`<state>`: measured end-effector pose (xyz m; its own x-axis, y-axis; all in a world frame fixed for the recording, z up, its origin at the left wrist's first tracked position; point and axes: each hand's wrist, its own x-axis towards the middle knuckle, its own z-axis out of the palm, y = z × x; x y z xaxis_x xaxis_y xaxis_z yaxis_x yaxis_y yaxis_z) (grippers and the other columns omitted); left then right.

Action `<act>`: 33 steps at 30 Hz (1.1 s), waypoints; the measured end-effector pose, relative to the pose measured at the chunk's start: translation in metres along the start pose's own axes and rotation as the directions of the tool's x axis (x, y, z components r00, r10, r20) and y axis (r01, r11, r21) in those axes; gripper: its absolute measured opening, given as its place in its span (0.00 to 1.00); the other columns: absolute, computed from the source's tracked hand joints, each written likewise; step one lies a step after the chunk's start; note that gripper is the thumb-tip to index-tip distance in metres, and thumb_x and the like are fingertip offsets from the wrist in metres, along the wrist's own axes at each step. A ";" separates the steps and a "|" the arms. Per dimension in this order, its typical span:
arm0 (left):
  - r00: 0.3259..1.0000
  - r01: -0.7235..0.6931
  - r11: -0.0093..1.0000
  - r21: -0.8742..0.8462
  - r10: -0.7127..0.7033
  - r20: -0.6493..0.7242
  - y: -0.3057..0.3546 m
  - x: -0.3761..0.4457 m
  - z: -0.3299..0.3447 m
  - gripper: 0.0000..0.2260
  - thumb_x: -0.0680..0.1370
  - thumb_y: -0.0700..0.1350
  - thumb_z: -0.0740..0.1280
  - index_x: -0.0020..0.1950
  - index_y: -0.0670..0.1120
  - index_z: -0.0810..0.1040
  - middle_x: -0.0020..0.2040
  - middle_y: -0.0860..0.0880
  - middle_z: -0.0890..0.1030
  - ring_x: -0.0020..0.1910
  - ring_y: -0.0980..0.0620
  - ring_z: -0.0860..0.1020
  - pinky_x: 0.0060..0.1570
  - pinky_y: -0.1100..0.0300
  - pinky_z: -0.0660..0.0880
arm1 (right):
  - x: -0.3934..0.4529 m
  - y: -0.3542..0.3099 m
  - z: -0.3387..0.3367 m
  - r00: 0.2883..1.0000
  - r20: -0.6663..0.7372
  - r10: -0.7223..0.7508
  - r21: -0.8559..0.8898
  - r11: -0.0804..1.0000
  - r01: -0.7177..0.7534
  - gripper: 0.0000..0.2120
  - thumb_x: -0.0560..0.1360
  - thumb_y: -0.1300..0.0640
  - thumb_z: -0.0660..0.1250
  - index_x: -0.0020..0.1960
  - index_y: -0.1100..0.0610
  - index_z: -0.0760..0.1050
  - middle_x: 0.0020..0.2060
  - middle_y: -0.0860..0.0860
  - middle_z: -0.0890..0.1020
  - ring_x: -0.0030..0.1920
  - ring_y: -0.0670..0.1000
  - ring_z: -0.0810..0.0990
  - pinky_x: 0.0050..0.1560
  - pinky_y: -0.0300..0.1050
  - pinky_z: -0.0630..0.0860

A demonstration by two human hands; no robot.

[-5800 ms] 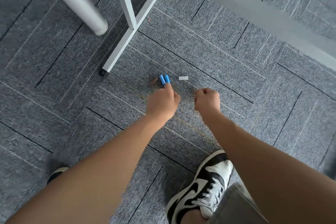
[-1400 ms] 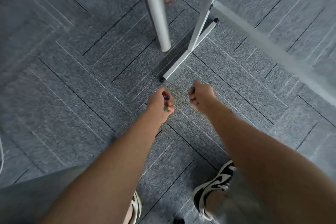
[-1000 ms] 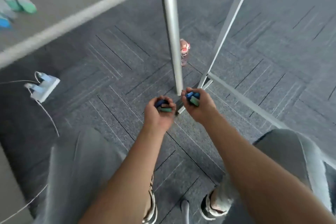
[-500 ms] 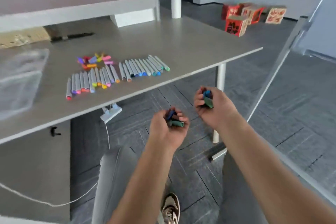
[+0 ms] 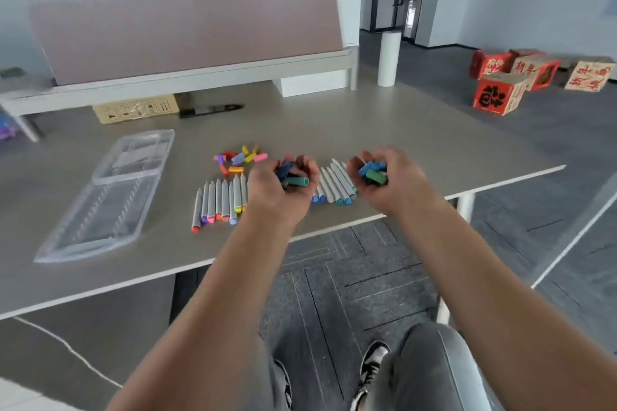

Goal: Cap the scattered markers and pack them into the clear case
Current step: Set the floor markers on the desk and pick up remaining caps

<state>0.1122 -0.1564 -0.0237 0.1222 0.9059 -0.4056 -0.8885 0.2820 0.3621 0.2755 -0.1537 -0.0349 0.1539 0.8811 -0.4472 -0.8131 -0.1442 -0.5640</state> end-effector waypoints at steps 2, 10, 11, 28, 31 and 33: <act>0.999 -0.032 0.999 0.043 0.033 -0.014 0.015 0.030 0.012 0.14 0.83 0.39 0.57 0.40 0.38 0.74 0.31 0.42 0.79 0.38 0.45 0.76 0.41 0.53 0.78 | 0.026 -0.006 0.019 1.000 0.021 0.003 0.017 1.000 -0.004 0.07 0.83 0.64 0.62 0.47 0.65 0.74 0.49 0.59 0.77 0.50 0.57 0.77 0.57 0.50 0.83; 0.993 -0.034 0.966 0.256 0.062 -0.099 0.043 0.160 0.040 0.11 0.81 0.38 0.58 0.42 0.37 0.77 0.43 0.40 0.77 0.42 0.45 0.77 0.44 0.51 0.80 | 0.143 -0.014 0.076 0.999 -0.041 0.000 -0.218 0.976 -0.009 0.12 0.84 0.60 0.58 0.44 0.63 0.74 0.39 0.57 0.76 0.37 0.52 0.77 0.41 0.45 0.80; 0.992 -0.031 0.958 0.284 0.065 -0.112 0.043 0.172 0.040 0.10 0.80 0.38 0.59 0.42 0.37 0.77 0.43 0.40 0.77 0.42 0.45 0.77 0.42 0.51 0.80 | 0.155 -0.012 0.080 0.999 -0.043 0.000 -0.247 0.969 -0.011 0.12 0.84 0.60 0.58 0.45 0.63 0.74 0.39 0.57 0.77 0.37 0.52 0.77 0.40 0.46 0.81; 0.962 -0.225 0.862 0.455 0.270 -0.035 0.038 0.234 0.030 0.19 0.84 0.45 0.56 0.50 0.35 0.82 0.43 0.39 0.83 0.46 0.43 0.82 0.57 0.50 0.81 | 0.222 0.004 0.085 0.978 0.149 -0.144 -0.450 0.871 0.197 0.18 0.84 0.50 0.61 0.45 0.58 0.83 0.38 0.53 0.86 0.43 0.52 0.84 0.49 0.46 0.78; 0.946 -0.256 0.784 0.566 0.323 -0.019 0.036 0.229 0.032 0.20 0.84 0.46 0.56 0.48 0.37 0.84 0.43 0.40 0.85 0.44 0.45 0.80 0.46 0.53 0.79 | 0.219 0.004 0.082 0.971 0.170 -0.168 -0.447 0.865 0.229 0.17 0.84 0.49 0.60 0.48 0.58 0.83 0.43 0.55 0.88 0.46 0.53 0.85 0.51 0.46 0.78; 0.940 -0.271 0.733 0.625 0.342 0.007 0.035 0.226 0.030 0.19 0.84 0.47 0.56 0.48 0.39 0.85 0.43 0.42 0.86 0.44 0.46 0.81 0.45 0.54 0.79 | 0.217 0.003 0.081 0.964 0.190 -0.188 -0.480 0.838 0.258 0.17 0.85 0.50 0.59 0.50 0.58 0.82 0.46 0.55 0.88 0.49 0.53 0.87 0.58 0.48 0.77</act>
<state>0.1222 0.0681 -0.0776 -0.1856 0.9498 -0.2519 -0.4076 0.1588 0.8993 0.2608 0.0732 -0.0774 0.1949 0.9616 -0.1931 -0.3722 -0.1097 -0.9216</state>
